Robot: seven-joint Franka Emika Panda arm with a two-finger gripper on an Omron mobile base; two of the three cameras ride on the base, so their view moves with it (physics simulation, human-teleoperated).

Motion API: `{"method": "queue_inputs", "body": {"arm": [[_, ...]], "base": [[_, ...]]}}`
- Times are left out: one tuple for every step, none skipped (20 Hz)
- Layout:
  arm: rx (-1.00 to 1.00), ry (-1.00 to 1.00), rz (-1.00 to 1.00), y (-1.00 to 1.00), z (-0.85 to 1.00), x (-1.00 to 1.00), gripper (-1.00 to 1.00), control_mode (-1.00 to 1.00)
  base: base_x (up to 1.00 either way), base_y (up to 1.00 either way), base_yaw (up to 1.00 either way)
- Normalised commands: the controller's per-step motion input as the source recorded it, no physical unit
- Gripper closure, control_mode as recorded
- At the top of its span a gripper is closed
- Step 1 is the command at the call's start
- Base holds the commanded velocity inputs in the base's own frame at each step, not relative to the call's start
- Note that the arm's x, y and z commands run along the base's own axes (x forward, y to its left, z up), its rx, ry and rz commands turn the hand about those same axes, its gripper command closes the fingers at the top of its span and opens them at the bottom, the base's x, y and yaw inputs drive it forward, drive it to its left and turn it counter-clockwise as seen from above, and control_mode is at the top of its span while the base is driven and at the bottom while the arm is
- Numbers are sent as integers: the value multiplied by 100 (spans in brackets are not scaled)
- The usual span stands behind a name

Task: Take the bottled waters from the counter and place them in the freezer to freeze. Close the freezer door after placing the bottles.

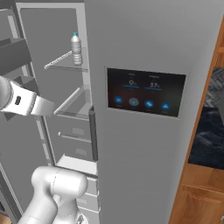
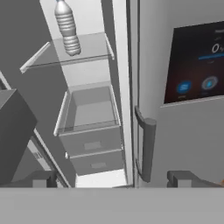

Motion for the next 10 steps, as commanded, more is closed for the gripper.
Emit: {"method": "queue_inputs", "body": {"arm": [[0, 2, 0, -9, -31, -51, -100, -100], [0, 5, 0, -24, -29, -39, -100, -100], [0, 11, 0, -24, -35, -25, -100, -100], [3, 13, 0, -27, -30, -13, -100, -100], [11, 11, 4, -28, -21, -2, -100, -100], [10, 9, 2, -20, -20, 0, -100, -100], [3, 7, 1, -1, -24, 0, -100, -100], [0, 6, 0, 0, -32, 0, -100, -100], [0, 6, 1, 0, -32, 0, -100, -100], [0, 14, 0, 0, -34, 0, -100, -100]], "base": [[0, 0, 0], [0, 0, 0], [0, 0, 0], [0, 0, 0], [0, 0, 0], [0, 0, 0], [0, 0, 0], [0, 0, 0], [0, 0, 0], [0, 0, 0]]}}
